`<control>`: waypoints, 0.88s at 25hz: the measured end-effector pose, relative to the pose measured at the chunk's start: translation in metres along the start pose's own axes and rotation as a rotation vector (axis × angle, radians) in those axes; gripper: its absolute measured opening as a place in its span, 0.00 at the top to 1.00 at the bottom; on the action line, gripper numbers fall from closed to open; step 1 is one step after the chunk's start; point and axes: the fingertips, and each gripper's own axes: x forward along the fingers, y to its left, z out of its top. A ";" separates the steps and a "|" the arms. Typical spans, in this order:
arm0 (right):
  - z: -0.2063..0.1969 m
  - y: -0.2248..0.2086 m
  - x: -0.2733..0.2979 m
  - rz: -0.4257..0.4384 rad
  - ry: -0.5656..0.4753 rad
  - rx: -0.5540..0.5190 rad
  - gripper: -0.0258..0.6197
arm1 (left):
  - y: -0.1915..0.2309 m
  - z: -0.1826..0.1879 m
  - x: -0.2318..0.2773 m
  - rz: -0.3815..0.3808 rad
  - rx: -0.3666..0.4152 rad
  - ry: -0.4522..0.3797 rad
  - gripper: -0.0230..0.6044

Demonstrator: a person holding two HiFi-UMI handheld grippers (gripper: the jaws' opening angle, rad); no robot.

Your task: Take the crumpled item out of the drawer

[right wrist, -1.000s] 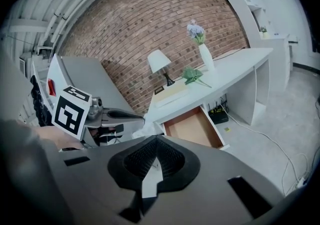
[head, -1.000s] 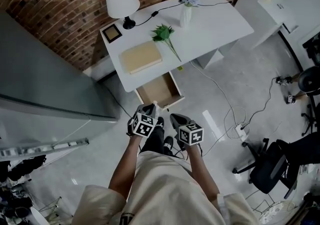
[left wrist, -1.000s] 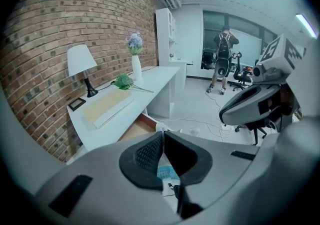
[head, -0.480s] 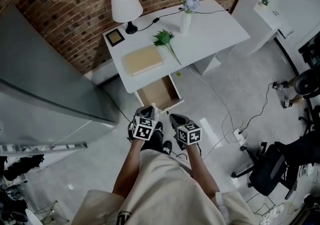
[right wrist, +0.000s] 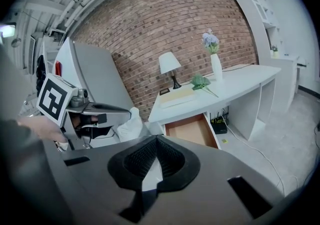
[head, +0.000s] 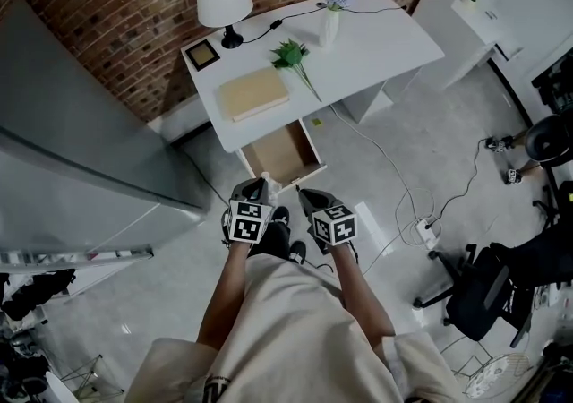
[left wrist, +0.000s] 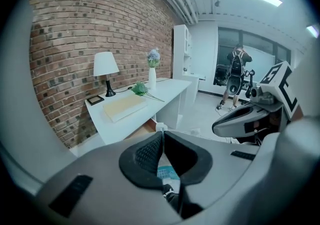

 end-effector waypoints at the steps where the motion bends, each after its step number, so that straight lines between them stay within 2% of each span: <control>1: -0.001 0.000 -0.001 -0.001 -0.001 -0.005 0.92 | 0.000 -0.001 0.000 0.004 0.001 -0.004 0.92; 7: -0.007 -0.005 -0.007 -0.020 0.001 -0.006 0.92 | 0.000 0.001 -0.002 0.014 0.001 -0.036 0.92; 22: -0.012 -0.015 -0.015 -0.063 0.010 -0.005 0.92 | -0.007 -0.003 -0.004 -0.003 0.028 -0.019 0.92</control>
